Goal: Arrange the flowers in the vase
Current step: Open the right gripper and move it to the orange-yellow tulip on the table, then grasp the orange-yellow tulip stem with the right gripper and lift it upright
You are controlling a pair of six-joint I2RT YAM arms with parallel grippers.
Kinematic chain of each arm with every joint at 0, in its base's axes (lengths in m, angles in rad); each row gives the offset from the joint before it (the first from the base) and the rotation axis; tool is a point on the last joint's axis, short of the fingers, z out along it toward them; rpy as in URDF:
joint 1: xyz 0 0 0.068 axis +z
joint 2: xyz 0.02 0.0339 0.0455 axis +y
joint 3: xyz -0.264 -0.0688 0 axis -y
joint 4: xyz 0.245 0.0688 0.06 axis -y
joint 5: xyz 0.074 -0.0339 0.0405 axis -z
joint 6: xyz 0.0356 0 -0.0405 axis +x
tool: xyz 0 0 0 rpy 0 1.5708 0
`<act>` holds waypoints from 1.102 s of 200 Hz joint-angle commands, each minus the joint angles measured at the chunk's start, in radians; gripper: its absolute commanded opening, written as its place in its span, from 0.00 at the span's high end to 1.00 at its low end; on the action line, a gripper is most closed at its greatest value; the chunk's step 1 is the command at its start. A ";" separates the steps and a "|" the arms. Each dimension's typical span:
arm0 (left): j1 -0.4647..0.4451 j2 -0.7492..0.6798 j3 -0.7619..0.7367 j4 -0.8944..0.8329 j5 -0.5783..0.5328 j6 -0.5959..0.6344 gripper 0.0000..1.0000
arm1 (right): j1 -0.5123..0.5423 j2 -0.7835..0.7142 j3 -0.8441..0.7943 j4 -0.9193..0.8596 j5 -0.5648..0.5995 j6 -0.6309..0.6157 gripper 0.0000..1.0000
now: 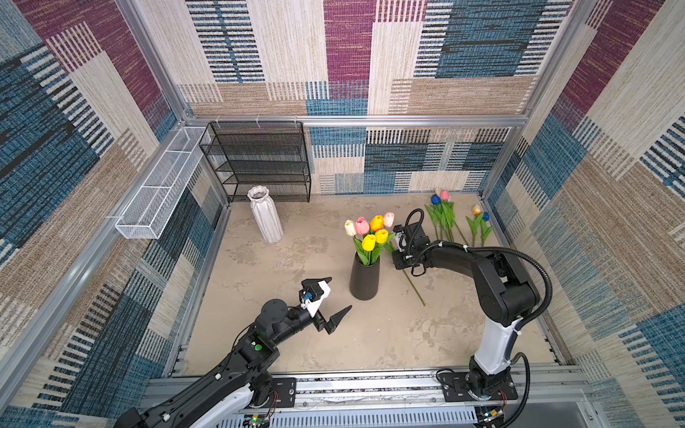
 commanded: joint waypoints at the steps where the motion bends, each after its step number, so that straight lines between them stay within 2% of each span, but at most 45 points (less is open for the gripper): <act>1: 0.000 -0.001 -0.004 0.042 -0.006 -0.003 0.00 | 0.002 -0.030 -0.023 -0.075 0.025 0.024 0.93; 39: 0.000 -0.004 0.022 0.034 -0.033 -0.006 0.00 | -0.008 -0.193 -0.064 -0.011 0.004 0.069 0.97; 63: 0.000 -0.007 0.074 -0.015 -0.053 -0.027 0.00 | -0.027 -0.405 -0.119 0.100 -0.080 0.115 0.98; 95: 0.001 0.016 0.180 -0.111 -0.078 -0.072 0.02 | -0.027 -0.765 -0.258 0.436 -0.253 0.182 1.00; 112: 0.000 0.036 0.227 -0.142 -0.083 -0.101 0.03 | -0.027 -0.940 -0.393 0.720 -0.322 0.240 1.00; 128: 0.001 0.079 0.265 -0.175 -0.110 -0.120 0.04 | -0.025 -1.040 -0.514 0.973 -0.364 0.267 1.00; 142: 0.000 0.140 0.321 -0.232 -0.132 -0.129 0.14 | -0.025 -1.071 -0.595 1.167 -0.384 0.300 1.00; 159: 0.000 0.207 0.392 -0.290 -0.122 -0.124 0.21 | -0.020 -1.059 -0.651 1.358 -0.431 0.337 1.00; 173: 0.000 0.240 0.406 -0.266 -0.114 -0.130 0.23 | -0.001 -1.031 -0.677 1.480 -0.461 0.339 1.00; 220: 0.000 0.282 0.394 -0.189 -0.119 -0.154 0.24 | 0.078 -0.875 -0.594 1.617 -0.514 0.302 1.00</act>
